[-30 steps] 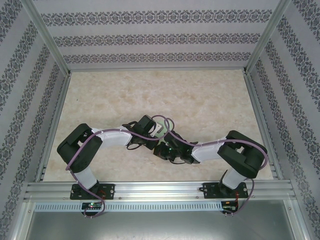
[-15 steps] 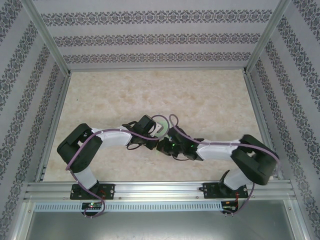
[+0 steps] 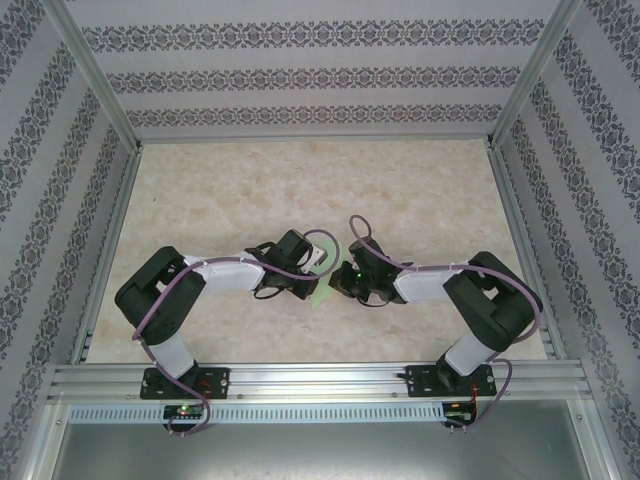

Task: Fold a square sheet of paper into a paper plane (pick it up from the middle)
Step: Third fold the triangle at the center of the table.

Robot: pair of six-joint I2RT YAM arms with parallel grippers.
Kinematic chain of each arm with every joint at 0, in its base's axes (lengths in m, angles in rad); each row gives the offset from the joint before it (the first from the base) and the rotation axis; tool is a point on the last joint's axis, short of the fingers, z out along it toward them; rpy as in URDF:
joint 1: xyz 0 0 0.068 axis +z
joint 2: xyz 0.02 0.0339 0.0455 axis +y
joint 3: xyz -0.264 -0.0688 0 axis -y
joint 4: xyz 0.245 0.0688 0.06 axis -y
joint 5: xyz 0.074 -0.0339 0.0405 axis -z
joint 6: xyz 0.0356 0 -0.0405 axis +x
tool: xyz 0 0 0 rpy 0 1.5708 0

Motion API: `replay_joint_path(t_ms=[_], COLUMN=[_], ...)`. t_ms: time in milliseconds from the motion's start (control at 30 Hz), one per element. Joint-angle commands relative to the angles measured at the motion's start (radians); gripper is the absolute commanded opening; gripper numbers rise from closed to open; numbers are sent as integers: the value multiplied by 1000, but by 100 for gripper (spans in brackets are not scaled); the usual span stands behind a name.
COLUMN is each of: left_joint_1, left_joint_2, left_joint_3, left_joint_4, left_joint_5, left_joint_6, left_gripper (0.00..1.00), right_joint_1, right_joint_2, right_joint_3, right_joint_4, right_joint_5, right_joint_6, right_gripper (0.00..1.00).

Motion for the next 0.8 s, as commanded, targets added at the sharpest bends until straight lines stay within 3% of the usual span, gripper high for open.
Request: replay_joint_path(t_ms=[0,233,567,767], left_joint_1=[5,4,4,4], left_joint_2=[32,31,36,30], left_joint_3=[15,15,21,17], left_joint_4=[-46,-57,-64,-66], left_joint_5=[5,-9,-8,-10], left_joint_6=[23,28,32,29], left_gripper=[0,0,0,0], right_joint_1=[1,-41,-93,-96], right_joint_2=[23,-95,61,9], right_joint_3=[33,39,55,74], right_joint_4=[-12,-67,-26,-80], right_joint_5=[-18,-6,-76,-60], right_joint_6=[-40,-78,-117,-141], right_gripper=[9,10,10,10])
